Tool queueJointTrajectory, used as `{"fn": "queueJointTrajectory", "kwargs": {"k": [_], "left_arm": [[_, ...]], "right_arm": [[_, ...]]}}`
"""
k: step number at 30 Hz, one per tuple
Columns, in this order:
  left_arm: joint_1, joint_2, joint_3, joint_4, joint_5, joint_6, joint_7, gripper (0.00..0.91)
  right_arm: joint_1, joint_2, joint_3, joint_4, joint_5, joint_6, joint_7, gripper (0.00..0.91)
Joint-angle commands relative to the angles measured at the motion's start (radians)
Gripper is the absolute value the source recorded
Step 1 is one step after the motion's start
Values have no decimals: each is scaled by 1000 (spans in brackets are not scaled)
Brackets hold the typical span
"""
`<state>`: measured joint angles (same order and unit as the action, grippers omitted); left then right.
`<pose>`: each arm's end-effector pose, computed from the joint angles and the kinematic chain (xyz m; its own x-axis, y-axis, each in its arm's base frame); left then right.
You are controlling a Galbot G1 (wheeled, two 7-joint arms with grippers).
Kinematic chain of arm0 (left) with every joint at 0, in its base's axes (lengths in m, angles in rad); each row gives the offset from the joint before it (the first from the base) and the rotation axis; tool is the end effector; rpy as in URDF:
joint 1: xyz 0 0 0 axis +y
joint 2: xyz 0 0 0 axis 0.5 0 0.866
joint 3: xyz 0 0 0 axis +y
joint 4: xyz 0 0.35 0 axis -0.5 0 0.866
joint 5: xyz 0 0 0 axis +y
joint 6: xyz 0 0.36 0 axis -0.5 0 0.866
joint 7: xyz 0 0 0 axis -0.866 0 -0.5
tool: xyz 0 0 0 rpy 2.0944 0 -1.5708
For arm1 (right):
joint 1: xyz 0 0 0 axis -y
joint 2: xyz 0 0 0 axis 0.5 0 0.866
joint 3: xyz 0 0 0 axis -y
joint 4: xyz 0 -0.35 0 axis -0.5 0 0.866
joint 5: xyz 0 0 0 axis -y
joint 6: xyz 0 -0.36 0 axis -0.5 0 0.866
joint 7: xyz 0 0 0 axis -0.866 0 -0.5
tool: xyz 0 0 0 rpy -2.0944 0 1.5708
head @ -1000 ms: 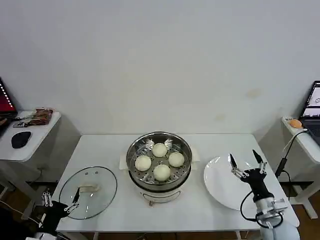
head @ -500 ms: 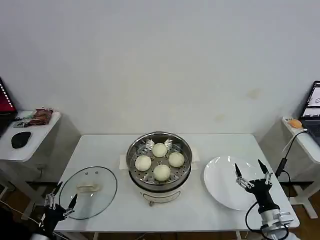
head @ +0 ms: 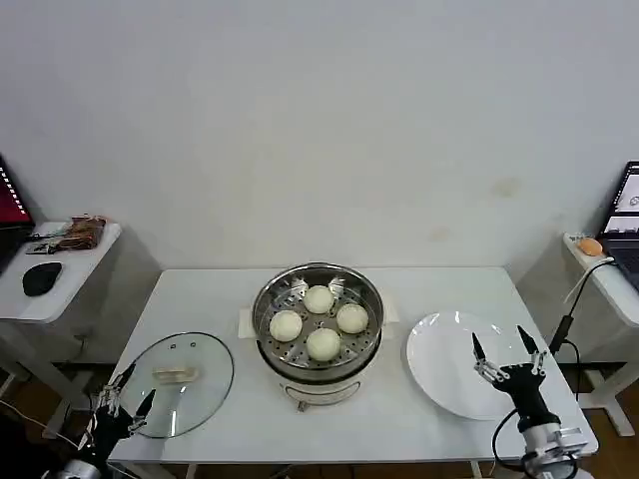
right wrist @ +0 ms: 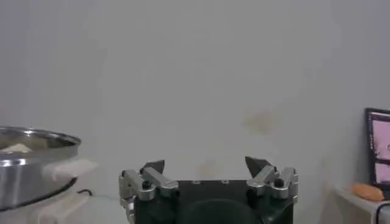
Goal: Take steamed baozi put them in steamer then cover it.
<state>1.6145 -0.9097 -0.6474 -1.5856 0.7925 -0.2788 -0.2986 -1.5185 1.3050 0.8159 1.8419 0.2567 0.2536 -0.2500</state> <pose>0.1697 0.2467 -0.3984 -0.9784 0.1463 0.1459 0.1691 0.1619 0.9722 0.1967 -0.1631 -0.3454 -0.9923 -0.0764 -0.0970 -0.0628 0.9887 -0.1363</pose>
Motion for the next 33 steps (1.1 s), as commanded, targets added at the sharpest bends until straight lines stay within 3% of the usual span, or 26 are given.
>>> {"fn": "queueJointTrajectory", "kwargs": {"k": [1,27,31,33], "left_arm": [[-54,8,18,46,65,-8,-4,907],[-193,-14,97,93,107,22,21,887],[-219,-18,111,97,111,29,27,846],[-233,-20,119,104,115,31,29,766]], "right_arm": [[-16,-6,7,-8,0,2,-12,907],[-18,-7,3,-29,-14,13,-19,907],[-18,-8,3,-31,-16,15,-19,907],[-18,-8,2,-35,-20,18,-19,907]]}}
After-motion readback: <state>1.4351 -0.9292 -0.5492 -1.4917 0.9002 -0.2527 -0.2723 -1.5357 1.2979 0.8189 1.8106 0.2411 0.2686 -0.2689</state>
